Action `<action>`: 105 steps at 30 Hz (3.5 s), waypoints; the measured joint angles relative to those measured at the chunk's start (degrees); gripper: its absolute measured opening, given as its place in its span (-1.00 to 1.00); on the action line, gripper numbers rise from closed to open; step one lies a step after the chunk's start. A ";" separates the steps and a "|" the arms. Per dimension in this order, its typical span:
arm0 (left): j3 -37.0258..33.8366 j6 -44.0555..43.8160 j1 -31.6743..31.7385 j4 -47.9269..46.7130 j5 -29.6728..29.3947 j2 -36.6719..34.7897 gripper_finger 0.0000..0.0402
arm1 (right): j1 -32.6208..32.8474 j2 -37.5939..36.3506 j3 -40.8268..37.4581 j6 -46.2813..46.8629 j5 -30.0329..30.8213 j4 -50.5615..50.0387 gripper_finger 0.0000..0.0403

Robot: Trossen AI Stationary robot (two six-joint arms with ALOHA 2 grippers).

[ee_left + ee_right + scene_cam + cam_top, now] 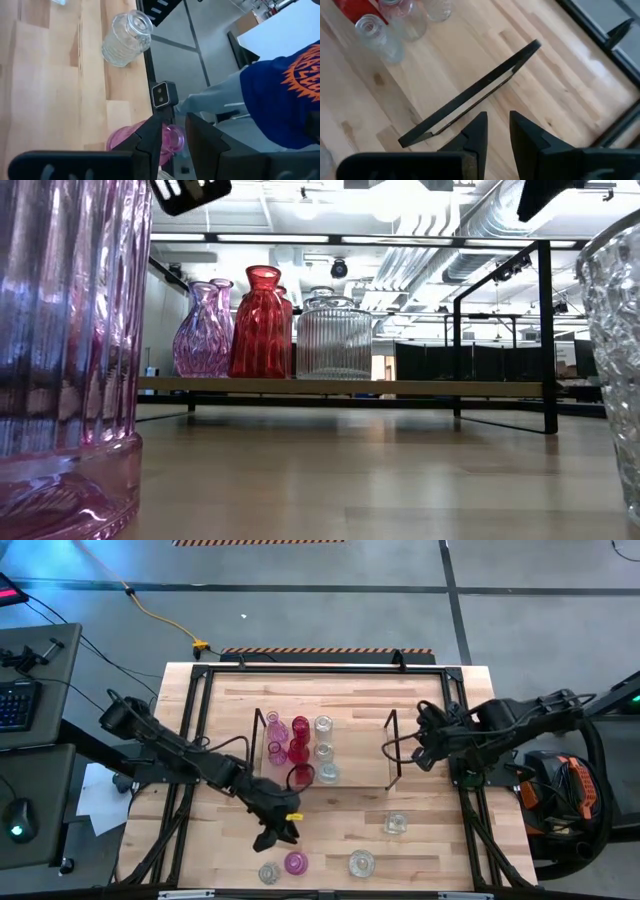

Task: Sort vases onto shelf
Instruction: Put the pink vase aligned with the other pink vases on the shelf

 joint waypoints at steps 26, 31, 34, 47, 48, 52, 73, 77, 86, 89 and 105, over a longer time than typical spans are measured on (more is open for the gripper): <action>22.51 2.99 -5.50 -26.17 -1.99 14.46 -0.92 | -0.11 -6.02 -3.35 -3.53 -0.75 1.71 -0.68; 22.51 0.51 -4.86 -25.74 1.26 16.71 -0.85 | -0.11 -6.04 -3.35 -5.47 -1.25 1.69 -0.68; 22.51 -0.95 -4.86 -25.91 1.05 17.07 -0.73 | -0.11 -6.03 -3.35 -5.62 -1.28 1.69 -0.68; 22.51 -4.51 -4.93 -28.77 -0.02 17.06 -0.30 | -0.11 -6.02 -3.35 -7.10 -2.60 1.71 -0.68; 22.51 -4.56 -4.93 -29.24 0.61 17.06 -0.28 | -0.11 -6.02 -3.35 -7.10 -2.63 1.71 -0.68; 22.51 -4.19 -4.93 -31.47 1.07 17.06 -0.23 | -0.11 -6.02 -3.35 -7.10 -2.63 1.71 -0.68; 22.51 -6.16 -4.49 -28.84 1.07 19.10 -0.21 | -0.11 -6.00 -3.35 -7.11 -2.36 2.95 -0.68; 22.51 -6.25 -4.49 -27.45 2.27 20.92 -0.21 | -0.11 -6.00 -3.35 -7.13 -2.35 2.97 -0.68; 22.56 -6.14 -4.49 -27.54 2.55 21.35 -0.25 | -0.10 -6.00 -3.35 -7.14 -2.37 2.98 -0.68; 22.64 -5.72 -4.49 -27.99 2.54 21.33 -0.38 | -0.11 -6.00 -3.35 -7.39 -2.35 2.98 -0.68; 22.67 -4.65 -4.47 -28.76 2.55 21.09 -0.89 | -0.10 -6.01 -3.35 -7.56 -2.36 2.98 -0.68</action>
